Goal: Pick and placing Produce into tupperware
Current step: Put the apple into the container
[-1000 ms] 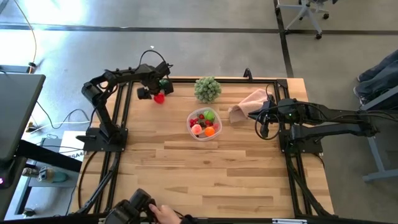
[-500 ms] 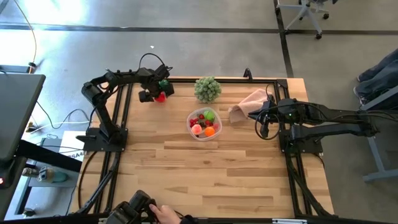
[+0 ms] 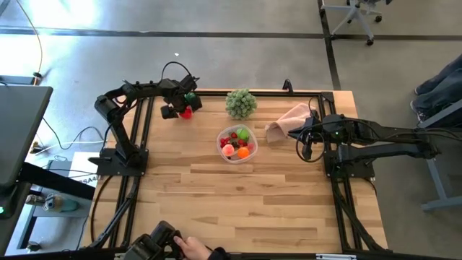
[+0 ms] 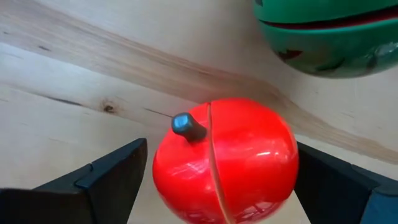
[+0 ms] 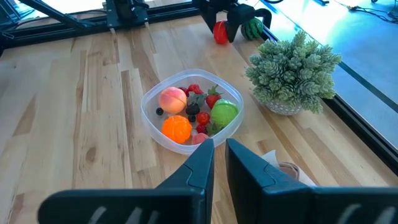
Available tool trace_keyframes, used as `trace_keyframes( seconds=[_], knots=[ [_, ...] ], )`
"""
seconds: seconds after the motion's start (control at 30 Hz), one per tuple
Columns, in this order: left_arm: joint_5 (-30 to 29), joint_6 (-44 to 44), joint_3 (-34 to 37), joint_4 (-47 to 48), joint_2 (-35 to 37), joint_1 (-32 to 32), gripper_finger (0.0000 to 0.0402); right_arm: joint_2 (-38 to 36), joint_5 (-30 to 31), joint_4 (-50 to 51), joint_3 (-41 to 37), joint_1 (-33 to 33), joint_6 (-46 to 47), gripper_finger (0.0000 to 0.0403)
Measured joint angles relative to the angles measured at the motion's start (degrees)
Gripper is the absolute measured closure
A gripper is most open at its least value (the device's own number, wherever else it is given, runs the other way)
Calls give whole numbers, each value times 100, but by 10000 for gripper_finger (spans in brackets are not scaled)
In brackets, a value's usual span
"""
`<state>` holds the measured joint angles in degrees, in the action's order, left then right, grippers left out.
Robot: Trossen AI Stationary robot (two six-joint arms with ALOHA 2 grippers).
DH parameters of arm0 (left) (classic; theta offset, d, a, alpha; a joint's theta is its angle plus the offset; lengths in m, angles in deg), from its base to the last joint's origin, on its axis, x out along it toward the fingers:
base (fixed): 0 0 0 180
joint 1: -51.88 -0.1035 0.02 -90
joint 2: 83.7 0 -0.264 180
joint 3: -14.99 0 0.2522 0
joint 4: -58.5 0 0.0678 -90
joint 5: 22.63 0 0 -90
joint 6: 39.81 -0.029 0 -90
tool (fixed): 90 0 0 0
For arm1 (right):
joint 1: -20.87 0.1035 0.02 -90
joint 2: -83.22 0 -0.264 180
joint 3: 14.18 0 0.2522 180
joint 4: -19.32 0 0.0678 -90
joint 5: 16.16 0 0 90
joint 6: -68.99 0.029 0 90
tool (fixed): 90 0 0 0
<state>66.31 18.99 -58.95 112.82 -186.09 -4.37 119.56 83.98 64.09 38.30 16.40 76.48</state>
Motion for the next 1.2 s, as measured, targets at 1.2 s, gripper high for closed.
trace_keyframes(
  seconds=[1.2],
  knots=[
    [-66, 213, -11, 11, -181, 39, 134, 2, 0, 0, 0, 0, -2, 373]
  ],
)
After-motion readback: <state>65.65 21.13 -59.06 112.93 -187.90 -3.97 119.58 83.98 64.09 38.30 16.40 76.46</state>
